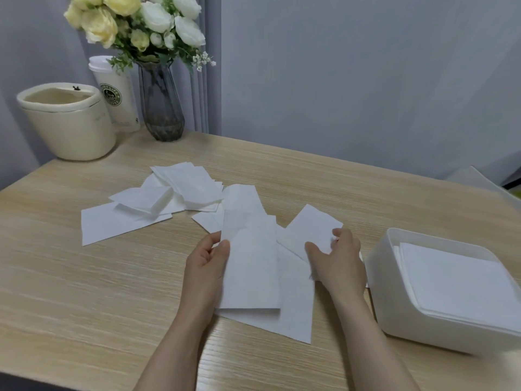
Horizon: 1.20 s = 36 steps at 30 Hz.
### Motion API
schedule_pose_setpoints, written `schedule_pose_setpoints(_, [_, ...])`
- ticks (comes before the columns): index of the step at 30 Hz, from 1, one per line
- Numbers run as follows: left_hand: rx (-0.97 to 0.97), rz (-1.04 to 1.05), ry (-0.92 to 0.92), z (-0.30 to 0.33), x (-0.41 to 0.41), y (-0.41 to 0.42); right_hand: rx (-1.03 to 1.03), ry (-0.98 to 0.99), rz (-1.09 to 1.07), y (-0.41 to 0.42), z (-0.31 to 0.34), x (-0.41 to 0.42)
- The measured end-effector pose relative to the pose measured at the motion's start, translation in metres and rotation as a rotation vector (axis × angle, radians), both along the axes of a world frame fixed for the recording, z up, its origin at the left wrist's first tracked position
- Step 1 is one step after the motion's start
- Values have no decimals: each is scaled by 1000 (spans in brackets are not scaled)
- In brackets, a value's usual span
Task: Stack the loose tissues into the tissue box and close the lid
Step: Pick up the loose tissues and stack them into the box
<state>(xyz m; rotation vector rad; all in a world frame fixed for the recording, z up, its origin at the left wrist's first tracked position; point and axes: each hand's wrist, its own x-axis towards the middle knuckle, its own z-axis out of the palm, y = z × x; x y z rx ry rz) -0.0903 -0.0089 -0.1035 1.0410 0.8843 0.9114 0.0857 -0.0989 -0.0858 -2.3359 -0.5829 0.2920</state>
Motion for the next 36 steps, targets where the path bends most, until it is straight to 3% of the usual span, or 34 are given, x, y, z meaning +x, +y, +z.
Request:
schedule_pose_setpoints(10, [-22, 8, 10, -3, 0, 2, -37, 72, -22, 7, 0, 12])
schedule_pose_setpoints(24, [-15, 5, 31, -3, 0, 2, 196, -121, 6, 8, -18, 11])
schedule_pose_setpoints(30, [-25, 11, 22, 1, 0, 1, 391, 139, -47, 5, -12, 14])
schedule_pose_setpoints(36, [-48, 95, -10, 2, -3, 4, 538, 583, -12, -17, 2, 13])
